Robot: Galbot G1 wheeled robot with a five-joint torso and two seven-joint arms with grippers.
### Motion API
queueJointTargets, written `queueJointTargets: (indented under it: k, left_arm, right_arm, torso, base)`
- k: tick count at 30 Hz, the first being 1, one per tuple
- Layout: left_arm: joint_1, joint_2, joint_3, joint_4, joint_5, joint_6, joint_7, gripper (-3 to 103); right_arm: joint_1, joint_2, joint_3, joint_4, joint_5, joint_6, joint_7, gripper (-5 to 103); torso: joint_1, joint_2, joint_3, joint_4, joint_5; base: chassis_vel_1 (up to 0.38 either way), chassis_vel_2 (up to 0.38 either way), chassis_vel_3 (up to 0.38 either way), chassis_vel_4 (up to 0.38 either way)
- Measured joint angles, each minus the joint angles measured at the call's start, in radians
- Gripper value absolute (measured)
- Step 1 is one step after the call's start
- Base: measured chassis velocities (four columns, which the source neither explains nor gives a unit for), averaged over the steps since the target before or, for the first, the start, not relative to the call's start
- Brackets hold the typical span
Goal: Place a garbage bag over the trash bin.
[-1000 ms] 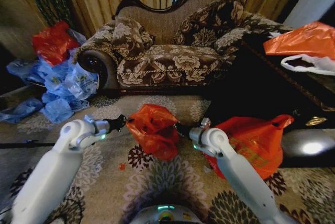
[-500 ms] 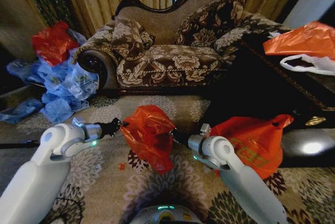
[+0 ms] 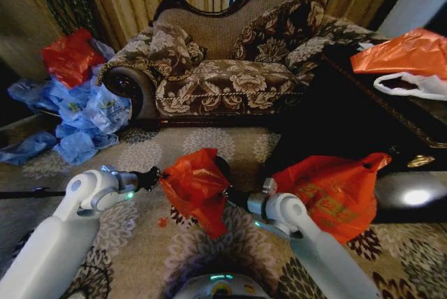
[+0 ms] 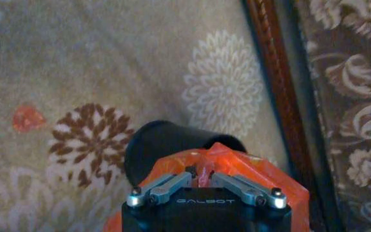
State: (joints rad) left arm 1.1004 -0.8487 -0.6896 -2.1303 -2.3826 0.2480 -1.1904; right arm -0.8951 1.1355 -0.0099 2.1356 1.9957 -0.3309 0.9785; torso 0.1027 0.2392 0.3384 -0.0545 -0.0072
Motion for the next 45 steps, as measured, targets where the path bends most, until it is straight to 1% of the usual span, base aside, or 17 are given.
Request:
queueJointTargets:
  k: [6, 8, 9, 11, 12, 14, 15, 19, 20, 22, 23, 28, 30, 31, 35, 41, 45]
  left_arm:
    - [-0.053, 0.008, 0.017, 0.000, -0.009, -0.009, 0.000, 0]
    - [-0.098, -0.026, 0.063, 0.053, 0.025, -0.007, 0.008, 0]
    - [-0.098, -0.026, 0.063, 0.053, 0.025, -0.007, 0.008, 0]
    - [-0.149, -0.062, 0.135, 0.112, 0.063, 0.005, 0.026, 0]
    - [-0.149, -0.062, 0.135, 0.112, 0.063, 0.005, 0.026, 0]
    - [-0.199, -0.089, 0.188, 0.161, 0.085, 0.021, 0.047, 0]
    - [-0.199, -0.089, 0.188, 0.161, 0.085, 0.021, 0.047, 0]
    - [-0.307, -0.146, 0.266, 0.272, 0.112, 0.066, 0.097, 0]
    - [-0.307, -0.146, 0.266, 0.272, 0.112, 0.066, 0.097, 0]
    - [-0.364, -0.177, 0.299, 0.338, 0.128, 0.097, 0.139, 0]
    - [-0.364, -0.177, 0.299, 0.338, 0.128, 0.097, 0.139, 0]
    - [-0.446, -0.212, 0.326, 0.447, 0.167, 0.131, 0.189, 0]
    - [-0.480, -0.222, 0.344, 0.512, 0.191, 0.152, 0.229, 0]
    - [-0.480, -0.222, 0.344, 0.512, 0.191, 0.152, 0.229, 0]
    - [-0.517, -0.237, 0.370, 0.588, 0.225, 0.188, 0.278, 0]
    - [-0.529, -0.252, 0.386, 0.643, 0.269, 0.205, 0.304, 0]
    - [-0.506, -0.228, 0.380, 0.628, 0.269, 0.213, 0.302, 0]
  right_arm:
    - [0.079, -0.014, 0.020, -0.021, 0.022, 0.005, 0.004, 0]
    - [0.114, -0.005, 0.029, -0.087, 0.014, -0.009, -0.002, 0]
    - [0.114, -0.005, 0.029, -0.087, 0.014, -0.009, -0.002, 0]
    - [0.144, 0.010, 0.040, -0.159, -0.014, -0.028, -0.028, 0]
    - [0.144, 0.010, 0.040, -0.159, -0.014, -0.028, -0.028, 0]
    - [0.168, 0.016, 0.053, -0.225, -0.040, -0.044, -0.057, 0]
    - [0.168, 0.016, 0.053, -0.225, -0.040, -0.044, -0.057, 0]
    - [0.198, 0.024, 0.062, -0.332, -0.098, -0.068, -0.117, 0]
    - [0.198, 0.024, 0.062, -0.332, -0.098, -0.068, -0.117, 0]
    - [0.215, 0.039, 0.063, -0.388, -0.139, -0.077, -0.155, 0]
    - [0.215, 0.039, 0.063, -0.388, -0.139, -0.077, -0.155, 0]
    - [0.243, 0.065, 0.064, -0.447, -0.178, -0.085, -0.202, 0]
    - [0.250, 0.086, 0.062, -0.488, -0.233, -0.089, -0.246, 0]
    - [0.250, 0.086, 0.062, -0.488, -0.233, -0.089, -0.246, 0]
    - [0.263, 0.108, 0.063, -0.559, -0.292, -0.099, -0.301, 0]
    - [0.271, 0.125, 0.064, -0.629, -0.336, -0.104, -0.344, 0]
    - [0.251, 0.110, 0.066, -0.605, -0.316, -0.109, -0.342, 0]
  torso:
    - [0.000, 0.000, 0.000, 0.0000, 0.0004]
    - [0.000, 0.000, 0.000, -0.0001, -0.0001]
    - [0.000, 0.000, 0.000, -0.0001, -0.0001]
    - [0.000, 0.000, 0.000, -0.0001, -0.0002]
    - [0.000, 0.000, 0.000, -0.0001, -0.0002]
    - [0.000, 0.000, 0.000, 0.0000, 0.0001]
    - [0.000, 0.000, 0.000, 0.0000, 0.0001]
    - [0.000, 0.000, 0.000, -0.0002, 0.0002]
    - [0.000, 0.000, 0.000, -0.0002, 0.0002]
    - [0.000, 0.000, 0.000, -0.0001, 0.0002]
    - [0.000, 0.000, 0.000, -0.0001, 0.0002]
    - [0.000, 0.000, 0.000, -0.0002, 0.0002]
    - [0.000, 0.000, 0.000, 0.0000, 0.0000]
    - [0.000, 0.000, 0.000, 0.0000, 0.0000]
    - [0.000, 0.000, 0.000, -0.0001, 0.0000]
    - [0.000, 0.000, 0.000, -0.0001, 0.0000]
    - [0.000, 0.000, 0.000, -0.0001, -0.0001]
  base:
    - [0.000, 0.000, 0.000, 0.000]
    - [0.000, 0.000, 0.000, 0.000]
    - [0.000, 0.000, 0.000, 0.000]
    - [0.000, 0.000, 0.000, 0.000]
    - [0.000, 0.000, 0.000, 0.000]
    - [0.000, 0.000, 0.000, 0.000]
    - [0.000, 0.000, 0.000, 0.000]
    - [0.000, 0.000, 0.000, 0.000]
    - [0.000, 0.000, 0.000, 0.000]
    - [0.000, 0.000, 0.000, 0.000]
    - [0.000, 0.000, 0.000, 0.000]
    - [0.000, 0.000, 0.000, 0.000]
    - [0.000, 0.000, 0.000, 0.000]
    - [0.000, 0.000, 0.000, 0.000]
    - [0.000, 0.000, 0.000, 0.000]
    - [0.000, 0.000, 0.000, 0.000]
    - [0.000, 0.000, 0.000, 0.000]
